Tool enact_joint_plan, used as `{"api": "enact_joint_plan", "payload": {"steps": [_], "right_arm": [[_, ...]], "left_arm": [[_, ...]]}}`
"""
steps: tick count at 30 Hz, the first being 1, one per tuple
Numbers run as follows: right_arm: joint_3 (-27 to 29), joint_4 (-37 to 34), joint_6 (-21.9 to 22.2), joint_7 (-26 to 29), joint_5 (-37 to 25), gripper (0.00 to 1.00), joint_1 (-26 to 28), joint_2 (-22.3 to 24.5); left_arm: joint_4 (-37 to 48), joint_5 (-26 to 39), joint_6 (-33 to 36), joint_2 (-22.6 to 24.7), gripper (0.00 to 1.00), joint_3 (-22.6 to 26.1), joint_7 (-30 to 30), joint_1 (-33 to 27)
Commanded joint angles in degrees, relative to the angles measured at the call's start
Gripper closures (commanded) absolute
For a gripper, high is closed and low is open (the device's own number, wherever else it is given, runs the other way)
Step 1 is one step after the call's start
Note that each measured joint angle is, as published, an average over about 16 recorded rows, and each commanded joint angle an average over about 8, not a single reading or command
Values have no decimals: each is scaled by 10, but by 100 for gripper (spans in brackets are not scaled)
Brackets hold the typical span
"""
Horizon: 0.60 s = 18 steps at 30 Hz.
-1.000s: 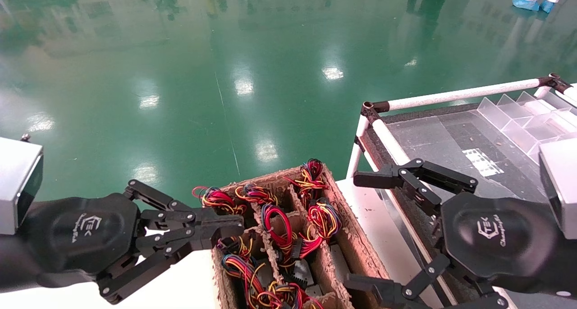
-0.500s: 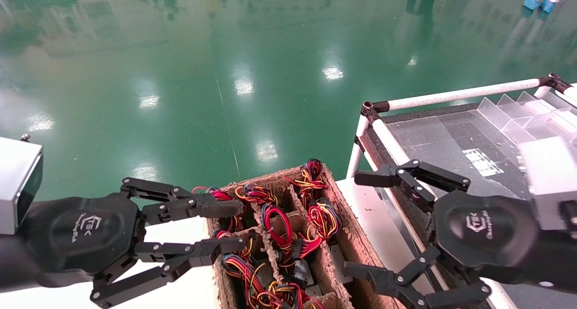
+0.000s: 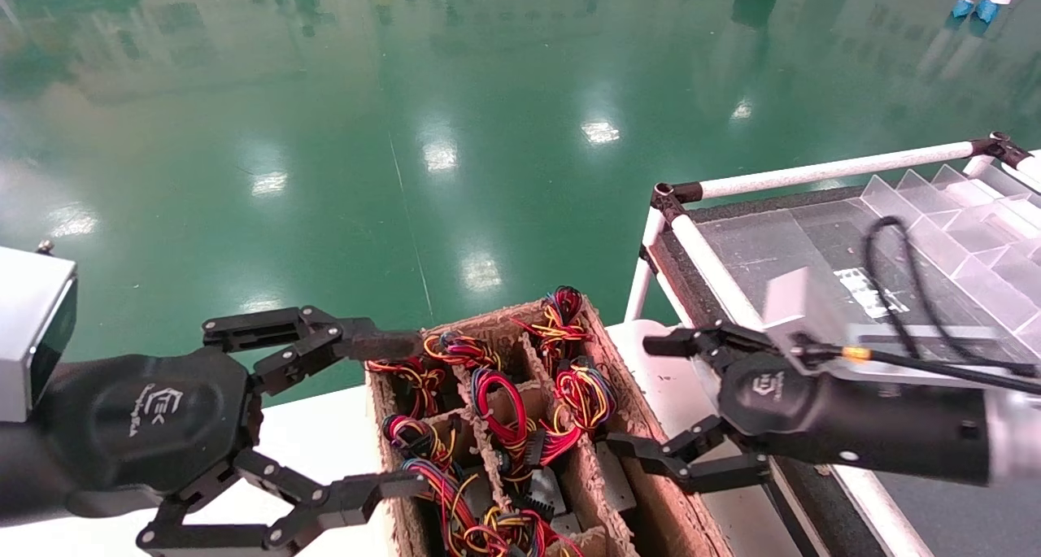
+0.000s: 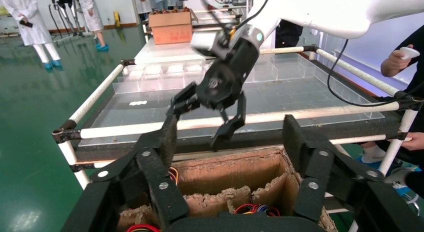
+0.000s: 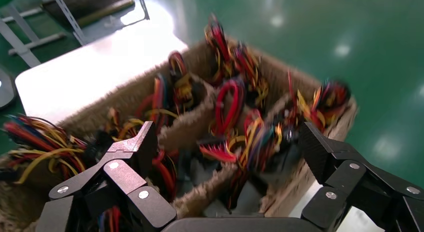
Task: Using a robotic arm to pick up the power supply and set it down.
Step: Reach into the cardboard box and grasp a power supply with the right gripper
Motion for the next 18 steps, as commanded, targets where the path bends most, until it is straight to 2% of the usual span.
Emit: {"api": "enact_joint_plan", "payload": {"steps": [1, 3, 4, 11, 12, 18], "right_arm": [[-16, -12, 2, 20, -26, 0, 14, -10], [-28, -27, -5, 31, -41, 0, 27, -20], [-34, -35, -9, 34, -47, 4, 33, -25], [-54, -81, -23, 29, -73, 92, 56, -55], [-55, -86, -23, 27, -75, 100, 58, -58], [-61, -105, -14, 21, -89, 100, 65, -73]], "left_arm": [[0, 0, 0, 0, 0, 0, 0, 0], [0, 0, 0, 0, 0, 0, 0, 0], [0, 0, 0, 0, 0, 0, 0, 0], [0, 0, 0, 0, 0, 0, 0, 0], [0, 0, 0, 0, 0, 0, 0, 0], [0, 0, 0, 0, 0, 1, 0, 0]]}}
